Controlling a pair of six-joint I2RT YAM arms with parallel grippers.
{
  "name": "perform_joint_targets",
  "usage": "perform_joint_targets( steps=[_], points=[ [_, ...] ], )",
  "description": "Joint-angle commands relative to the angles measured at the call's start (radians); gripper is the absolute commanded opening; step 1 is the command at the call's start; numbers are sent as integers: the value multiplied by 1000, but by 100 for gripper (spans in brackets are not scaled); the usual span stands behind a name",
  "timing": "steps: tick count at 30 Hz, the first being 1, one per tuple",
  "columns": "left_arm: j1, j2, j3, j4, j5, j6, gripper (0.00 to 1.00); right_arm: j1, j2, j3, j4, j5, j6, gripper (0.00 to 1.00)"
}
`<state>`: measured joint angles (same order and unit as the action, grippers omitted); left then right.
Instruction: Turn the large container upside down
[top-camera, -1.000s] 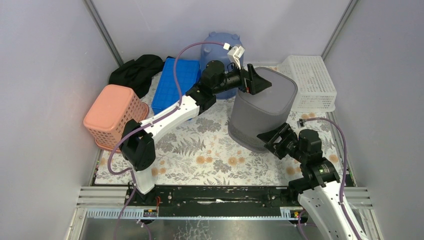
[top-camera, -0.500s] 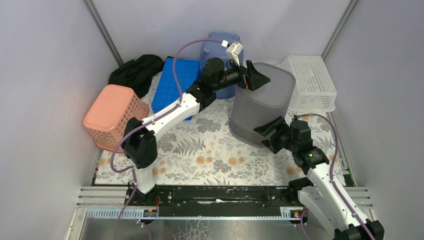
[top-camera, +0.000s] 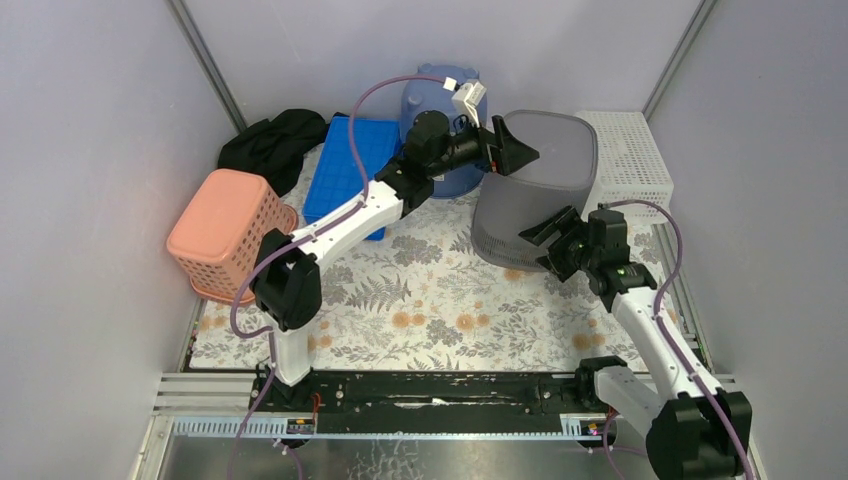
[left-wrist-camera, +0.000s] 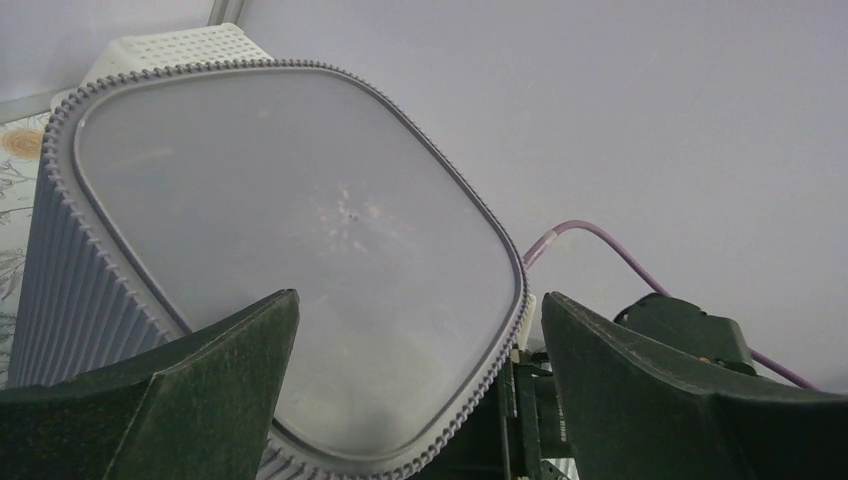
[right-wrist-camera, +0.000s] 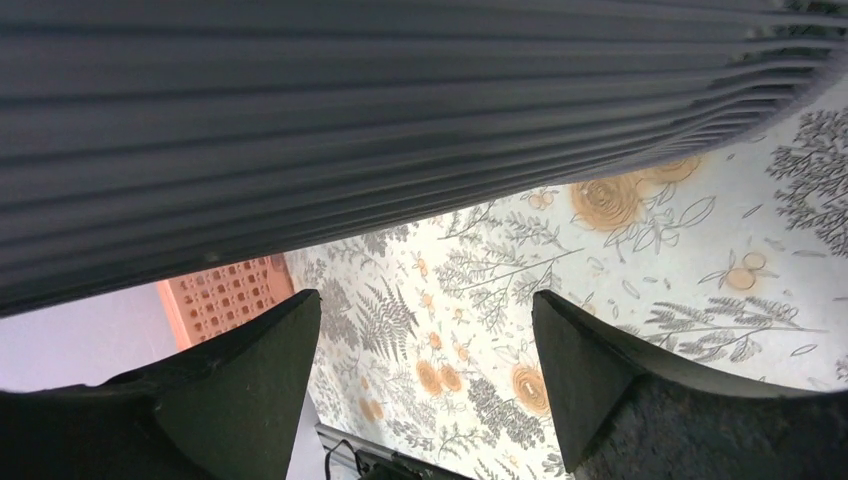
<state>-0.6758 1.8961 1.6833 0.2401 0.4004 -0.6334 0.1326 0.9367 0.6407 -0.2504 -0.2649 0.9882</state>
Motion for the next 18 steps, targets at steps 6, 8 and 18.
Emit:
perform_joint_targets(
  steps=[6, 8, 18],
  points=[
    [29, 106, -35, -302, 6, 10, 100, -122, 151, 61, 121, -78, -52, 85],
    [34, 100, -34, -307, 4, 14, 100, -132, 186, 71, 147, -86, -50, 85],
    [63, 50, -7, -382, -27, 38, 100, -145, 374, 137, 256, -118, -28, 85]
  ],
)
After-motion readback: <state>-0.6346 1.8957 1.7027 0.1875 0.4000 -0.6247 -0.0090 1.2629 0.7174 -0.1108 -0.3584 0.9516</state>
